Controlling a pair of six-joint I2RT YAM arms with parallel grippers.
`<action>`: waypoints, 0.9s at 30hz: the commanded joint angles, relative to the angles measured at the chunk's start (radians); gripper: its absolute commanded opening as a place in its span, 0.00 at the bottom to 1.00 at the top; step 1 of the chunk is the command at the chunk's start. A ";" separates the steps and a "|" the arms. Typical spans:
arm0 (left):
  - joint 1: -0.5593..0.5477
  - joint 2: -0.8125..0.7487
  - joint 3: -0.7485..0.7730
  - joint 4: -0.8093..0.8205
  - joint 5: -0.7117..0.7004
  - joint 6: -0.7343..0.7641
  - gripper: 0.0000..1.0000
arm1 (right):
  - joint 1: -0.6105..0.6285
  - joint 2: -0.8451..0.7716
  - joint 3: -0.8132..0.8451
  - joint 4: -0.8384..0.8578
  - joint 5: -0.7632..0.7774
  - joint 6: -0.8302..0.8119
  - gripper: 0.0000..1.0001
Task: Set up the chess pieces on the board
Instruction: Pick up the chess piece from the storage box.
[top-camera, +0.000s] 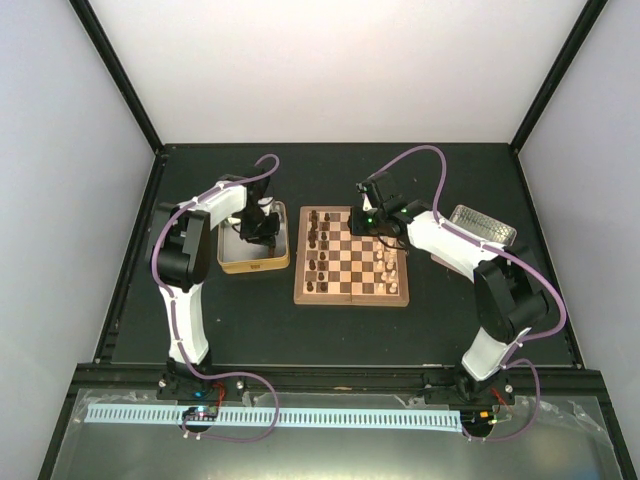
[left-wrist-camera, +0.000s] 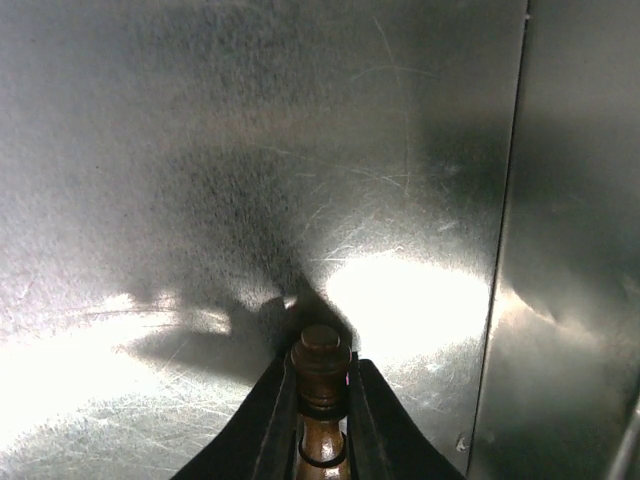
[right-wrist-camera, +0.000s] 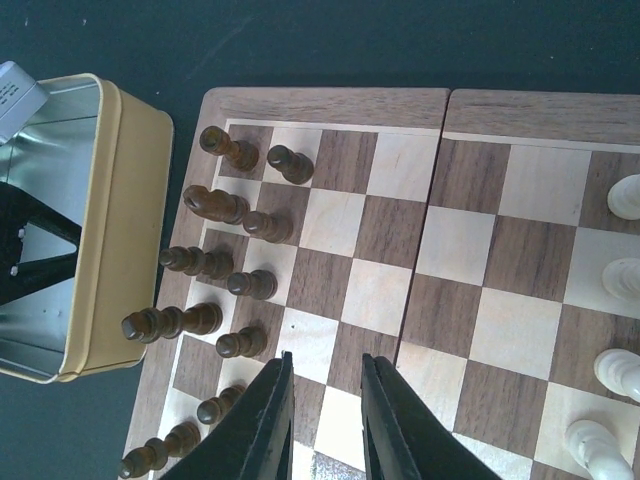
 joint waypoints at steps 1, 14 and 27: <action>-0.002 -0.020 0.020 -0.018 -0.059 0.008 0.06 | -0.008 -0.001 0.022 0.016 -0.029 0.002 0.22; -0.002 -0.369 -0.109 0.199 0.103 -0.120 0.02 | -0.006 -0.054 -0.064 0.308 -0.324 0.021 0.26; -0.027 -0.633 -0.299 0.492 0.366 -0.345 0.02 | 0.115 -0.051 -0.054 0.505 -0.493 0.018 0.59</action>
